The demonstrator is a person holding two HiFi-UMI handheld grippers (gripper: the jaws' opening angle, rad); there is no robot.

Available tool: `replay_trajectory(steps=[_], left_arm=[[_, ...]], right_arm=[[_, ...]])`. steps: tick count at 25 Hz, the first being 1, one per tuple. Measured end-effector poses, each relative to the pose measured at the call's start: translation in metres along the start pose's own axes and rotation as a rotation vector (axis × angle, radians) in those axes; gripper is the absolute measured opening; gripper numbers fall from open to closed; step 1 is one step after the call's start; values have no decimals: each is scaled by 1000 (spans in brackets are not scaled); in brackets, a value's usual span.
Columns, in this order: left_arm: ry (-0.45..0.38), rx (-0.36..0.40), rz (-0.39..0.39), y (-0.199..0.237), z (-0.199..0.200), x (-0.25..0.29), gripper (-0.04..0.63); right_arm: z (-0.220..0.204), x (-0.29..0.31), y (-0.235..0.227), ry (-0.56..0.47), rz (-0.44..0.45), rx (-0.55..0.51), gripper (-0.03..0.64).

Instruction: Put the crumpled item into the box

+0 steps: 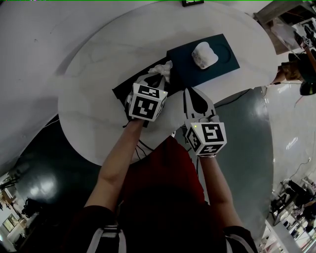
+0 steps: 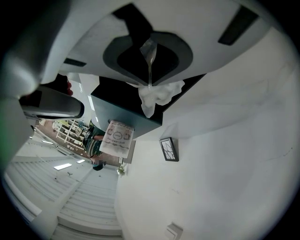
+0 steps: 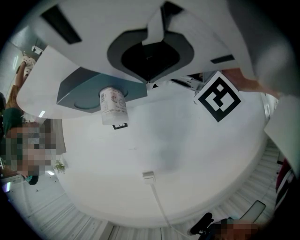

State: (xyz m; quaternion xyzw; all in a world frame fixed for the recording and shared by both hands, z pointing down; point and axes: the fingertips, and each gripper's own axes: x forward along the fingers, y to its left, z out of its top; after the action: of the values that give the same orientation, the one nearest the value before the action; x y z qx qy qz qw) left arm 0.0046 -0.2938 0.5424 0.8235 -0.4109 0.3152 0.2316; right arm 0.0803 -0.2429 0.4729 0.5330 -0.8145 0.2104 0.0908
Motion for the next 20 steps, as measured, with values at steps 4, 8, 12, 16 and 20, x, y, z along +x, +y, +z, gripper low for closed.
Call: replay_trajectory(steps=[4, 8, 12, 16, 20], left_arm=[[6, -2, 1, 0, 1, 2, 38], [17, 2, 3, 1, -1, 3, 38], [31, -1, -3, 0, -3, 3, 38], [28, 4, -2, -1, -1, 5, 38], [28, 16, 20, -1, -3, 4, 58]], right_arm=[[-1, 0, -2, 0, -5, 4, 15], [1, -2, -3, -4, -9, 3, 15], [4, -7, -5, -13, -20, 11, 15], [3, -11, -3, -16, -15, 2, 15], [4, -16, -1, -24, -16, 5, 15]])
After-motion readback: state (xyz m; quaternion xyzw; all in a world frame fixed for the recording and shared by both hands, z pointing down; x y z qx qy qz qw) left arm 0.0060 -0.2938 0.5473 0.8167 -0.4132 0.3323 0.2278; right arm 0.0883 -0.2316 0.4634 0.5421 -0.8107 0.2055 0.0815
